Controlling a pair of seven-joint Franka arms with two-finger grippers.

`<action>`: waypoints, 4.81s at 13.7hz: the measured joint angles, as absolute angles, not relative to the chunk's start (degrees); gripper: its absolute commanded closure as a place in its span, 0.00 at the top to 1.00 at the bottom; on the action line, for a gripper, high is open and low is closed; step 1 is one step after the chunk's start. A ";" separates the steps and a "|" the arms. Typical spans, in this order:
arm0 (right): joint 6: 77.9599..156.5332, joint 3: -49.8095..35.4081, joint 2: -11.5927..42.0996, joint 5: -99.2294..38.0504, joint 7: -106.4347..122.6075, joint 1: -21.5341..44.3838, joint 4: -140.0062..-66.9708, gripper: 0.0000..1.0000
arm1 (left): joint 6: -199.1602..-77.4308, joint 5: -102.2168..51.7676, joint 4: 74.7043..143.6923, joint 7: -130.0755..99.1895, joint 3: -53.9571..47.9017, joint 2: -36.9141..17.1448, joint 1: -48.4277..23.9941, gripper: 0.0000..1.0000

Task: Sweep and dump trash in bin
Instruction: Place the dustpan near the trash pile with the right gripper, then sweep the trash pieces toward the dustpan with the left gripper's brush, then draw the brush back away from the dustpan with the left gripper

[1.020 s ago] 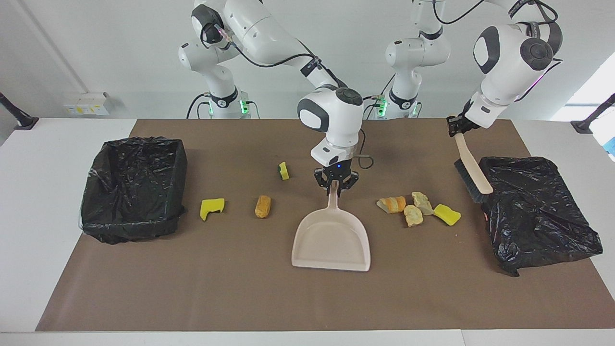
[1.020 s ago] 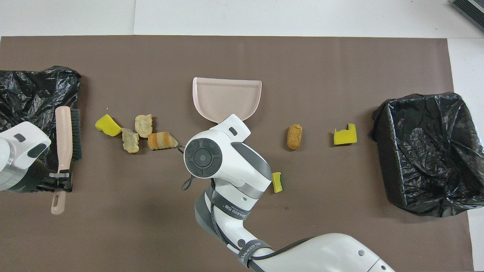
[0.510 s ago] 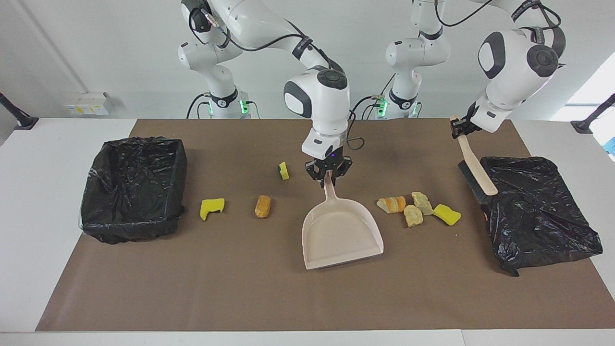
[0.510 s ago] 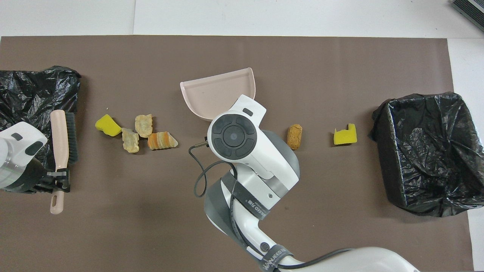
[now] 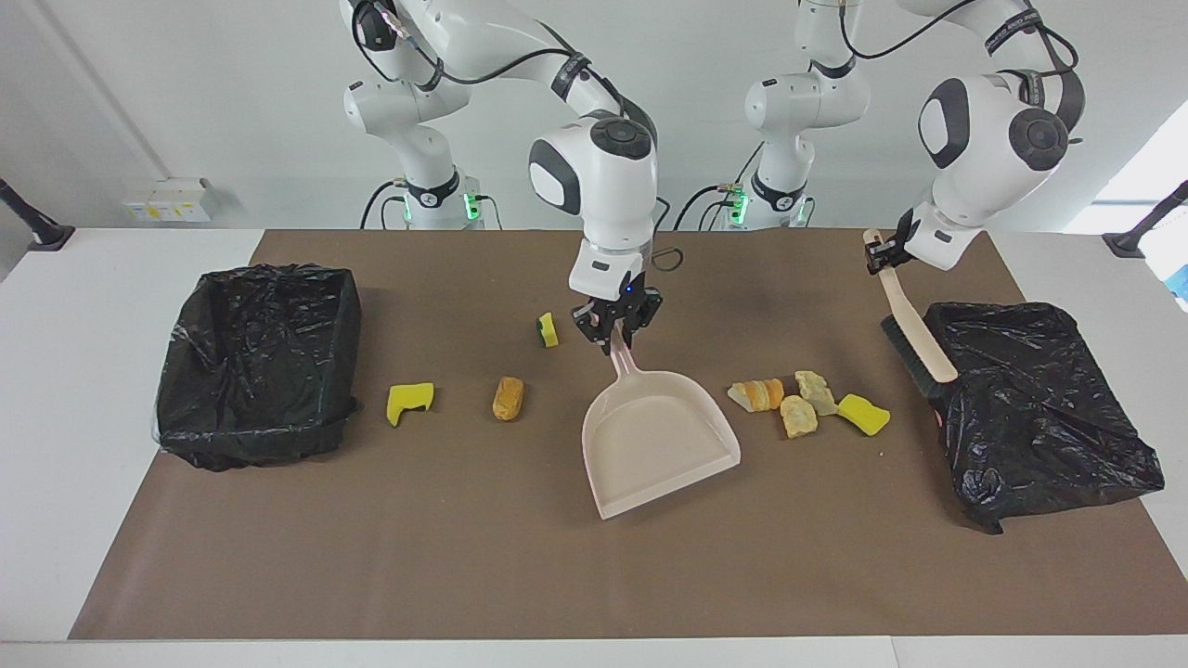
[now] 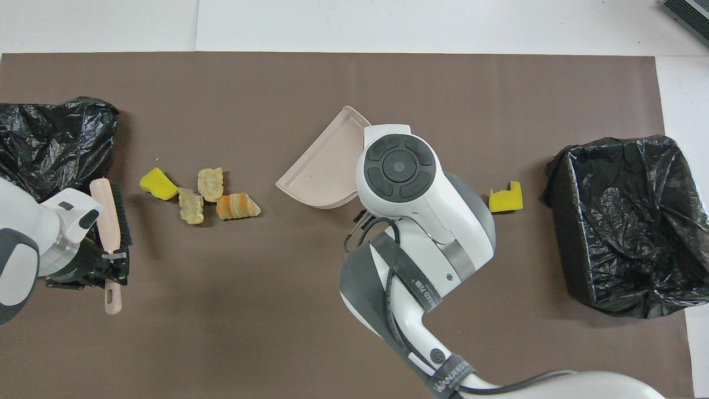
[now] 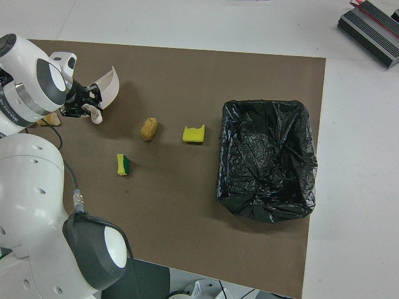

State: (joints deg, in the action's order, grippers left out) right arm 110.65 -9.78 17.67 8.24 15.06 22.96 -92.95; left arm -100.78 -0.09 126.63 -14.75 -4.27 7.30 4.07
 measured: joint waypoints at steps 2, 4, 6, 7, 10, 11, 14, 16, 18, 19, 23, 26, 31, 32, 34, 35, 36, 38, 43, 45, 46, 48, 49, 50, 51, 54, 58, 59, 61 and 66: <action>109.07 -9.76 17.51 8.21 26.30 21.41 -93.56 0.00 | -101.72 -0.09 127.14 -15.65 -4.44 7.04 3.99 0.00; 109.24 -9.76 17.39 8.21 36.91 19.01 -94.96 0.00 | -103.42 -0.12 127.40 -16.10 -4.51 5.98 3.19 0.00; 109.63 -9.73 17.32 8.20 47.62 17.38 -95.87 0.00 | -105.36 -0.12 127.43 -16.39 -4.60 4.88 1.99 0.00; 109.66 -9.74 17.25 8.20 50.11 16.99 -96.37 0.00 | -106.08 -0.12 127.42 -16.20 -4.64 4.62 1.63 0.00; 110.87 -10.07 17.22 8.21 51.84 17.31 -97.75 0.00 | -107.97 -0.12 127.45 -13.94 -4.72 4.47 0.70 0.00; 111.64 -10.12 17.22 8.21 51.84 17.85 -98.16 0.00 | -108.56 -0.12 127.57 -13.47 -4.68 4.45 0.42 0.00; 114.24 -10.15 17.41 8.21 51.84 18.64 -99.67 0.00 | -110.73 -0.12 128.51 -13.20 -4.73 4.38 -1.14 0.00; 115.40 -10.15 18.09 8.21 51.84 18.98 -100.26 0.00 | -111.23 -0.12 129.10 -13.24 -4.79 4.33 -2.90 0.00; 115.56 -10.11 18.50 8.21 51.86 19.02 -100.37 0.00 | -111.49 -0.45 129.35 -14.09 -4.86 4.32 -5.38 0.00; 115.56 -10.06 18.56 8.21 51.88 18.99 -100.38 0.00 | -111.56 -1.18 129.35 -15.03 -4.92 4.32 -6.79 0.00; 115.56 -10.05 18.58 8.21 51.92 18.98 -100.38 0.00 | -111.64 -5.10 129.35 -17.98 -5.06 4.33 -12.55 0.00; 115.57 -10.05 18.58 8.21 51.92 18.98 -100.38 0.00 | -111.88 -7.43 129.31 -20.49 -5.03 4.35 -16.29 0.00; 115.63 -10.07 18.58 8.23 51.96 19.06 -100.52 0.00 | -113.60 -10.98 129.13 -25.11 -5.20 4.41 -23.26 0.00; 115.65 -10.10 18.58 8.23 51.96 19.11 -100.55 0.00 | -113.97 -11.63 129.06 -25.66 -5.23 4.44 -24.78 0.00; 115.67 -10.11 18.58 8.23 51.96 19.13 -100.57 0.00 | -114.75 -13.26 128.72 -26.22 -5.30 4.46 -27.72 0.00; 115.68 -10.11 18.58 8.23 51.96 19.13 -100.57 0.00 | -114.92 -13.70 128.28 -26.57 -5.33 4.47 -28.91 0.00; 115.68 -10.11 18.58 8.23 51.96 19.13 -100.59 0.00 | -114.79 -13.82 127.62 -27.17 -5.33 4.48 -29.73 0.00; 115.70 -10.10 18.58 8.23 51.96 19.12 -100.61 0.00 | -112.46 -13.86 125.69 -28.28 -4.92 4.78 -29.69 0.00; 115.72 -10.10 18.58 8.23 51.96 19.12 -100.62 0.00 | -105.54 -13.73 122.81 -30.90 -3.09 6.12 -20.53 0.00; 115.72 -10.10 18.58 8.23 51.96 19.12 -100.62 0.00 | -105.15 -13.72 124.26 -30.84 -2.90 5.72 -18.21 0.00; 115.73 -10.10 18.58 8.23 51.96 19.12 -100.62 0.00 | -105.68 -13.72 125.58 -30.84 -2.92 5.34 -18.13 0.00; 116.51 -10.11 18.58 8.23 52.46 19.12 -100.80 0.00 | -107.75 -13.72 128.25 -30.85 -3.61 4.76 -18.49 0.00; 117.47 -10.10 18.59 8.23 53.69 19.11 -101.11 0.00 | -108.95 -13.72 129.20 -30.86 -3.96 4.50 -19.03 0.00; 118.18 -10.09 18.60 8.23 54.68 19.11 -101.38 0.00 | -111.18 -13.72 130.21 -30.95 -4.13 4.23 -20.18 0.00; 118.36 -10.09 18.61 8.23 55.02 19.11 -101.53 0.00 | -114.27 -13.72 131.41 -31.09 -4.25 3.91 -21.66 0.00; 118.43 -10.14 18.60 8.23 55.06 19.16 -101.79 0.00 | -119.77 -13.72 133.04 -31.43 -4.54 2.49 -26.10 0.00; 118.46 -10.16 18.60 8.23 55.06 19.17 -101.94 0.00 | -122.46 -14.37 132.59 -31.37 -4.77 2.17 -29.61 0.00; 118.46 -10.16 18.60 8.23 55.06 19.17 -101.94 0.00 | -123.33 -14.59 132.10 -31.37 -4.87 1.93 -30.57 0.00; 118.46 -10.16 18.60 8.23 55.06 19.18 -101.94 0.00 | -123.94 -14.94 130.58 -31.38 -5.01 1.16 -32.13 0.00; 118.46 -10.16 18.60 8.23 55.06 19.18 -101.94 0.00 | -123.89 -15.96 128.88 -28.80 -4.56 0.30 -32.36 0.00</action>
